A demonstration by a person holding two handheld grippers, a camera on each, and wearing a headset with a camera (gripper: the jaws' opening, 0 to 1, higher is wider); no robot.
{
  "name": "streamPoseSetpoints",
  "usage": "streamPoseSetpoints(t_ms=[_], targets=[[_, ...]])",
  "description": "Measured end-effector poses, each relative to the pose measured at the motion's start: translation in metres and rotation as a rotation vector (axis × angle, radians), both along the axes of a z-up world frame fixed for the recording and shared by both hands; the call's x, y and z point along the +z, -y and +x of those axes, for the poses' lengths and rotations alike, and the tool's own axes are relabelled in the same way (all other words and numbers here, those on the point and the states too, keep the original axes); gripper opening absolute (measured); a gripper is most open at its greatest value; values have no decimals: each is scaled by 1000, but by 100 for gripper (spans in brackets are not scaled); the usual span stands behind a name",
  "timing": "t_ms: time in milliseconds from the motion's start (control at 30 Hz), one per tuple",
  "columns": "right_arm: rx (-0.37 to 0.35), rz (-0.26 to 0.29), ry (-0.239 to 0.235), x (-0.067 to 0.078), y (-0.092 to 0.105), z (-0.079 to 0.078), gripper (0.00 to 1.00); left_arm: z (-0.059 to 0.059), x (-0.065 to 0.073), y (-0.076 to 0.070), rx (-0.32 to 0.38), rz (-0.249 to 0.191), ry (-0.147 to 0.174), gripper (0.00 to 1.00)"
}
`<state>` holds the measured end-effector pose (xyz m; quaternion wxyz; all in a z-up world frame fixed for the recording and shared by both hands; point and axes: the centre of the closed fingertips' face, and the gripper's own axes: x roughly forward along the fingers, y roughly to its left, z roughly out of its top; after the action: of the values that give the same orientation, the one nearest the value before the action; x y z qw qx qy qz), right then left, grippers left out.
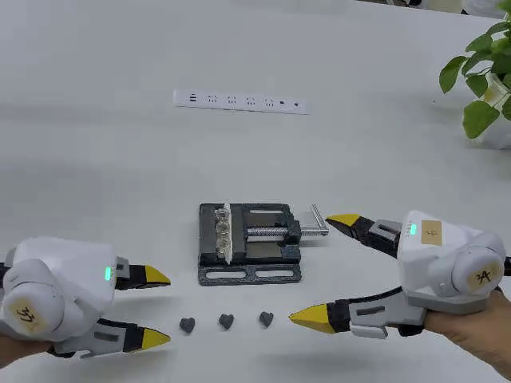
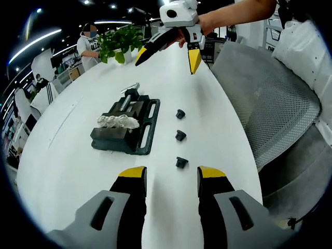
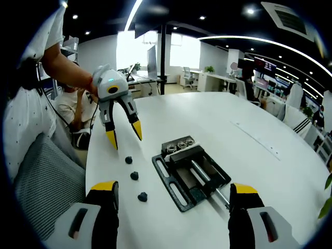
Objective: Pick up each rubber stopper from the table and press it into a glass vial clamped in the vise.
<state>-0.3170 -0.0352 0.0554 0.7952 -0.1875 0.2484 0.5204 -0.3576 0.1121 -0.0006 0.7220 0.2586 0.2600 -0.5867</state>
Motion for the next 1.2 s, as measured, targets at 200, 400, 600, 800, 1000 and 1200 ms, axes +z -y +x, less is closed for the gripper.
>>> streamPoseSetpoints(t_ms=[200, 400, 600, 800, 1000, 1200], targets=[[-3, 5, 0, -1, 1, 0, 86, -4, -7, 6, -45, 26, 1, 24], [-5, 3, -3, -1, 2, -1, 86, -8, -15, 13, -92, 52, -7, 17], [-10, 2, -8, -3, 4, -2, 85, -10, -22, 17, -136, 77, -6, 14], [-15, 3, -14, -4, 5, -4, 85, -12, -27, 19, -160, 94, -9, 10], [-21, 3, -16, -5, 6, -4, 84, -12, -28, 20, -169, 97, -10, 8], [-22, 2, -20, -6, 6, -5, 84, -12, -29, 20, -171, 98, -16, 6]])
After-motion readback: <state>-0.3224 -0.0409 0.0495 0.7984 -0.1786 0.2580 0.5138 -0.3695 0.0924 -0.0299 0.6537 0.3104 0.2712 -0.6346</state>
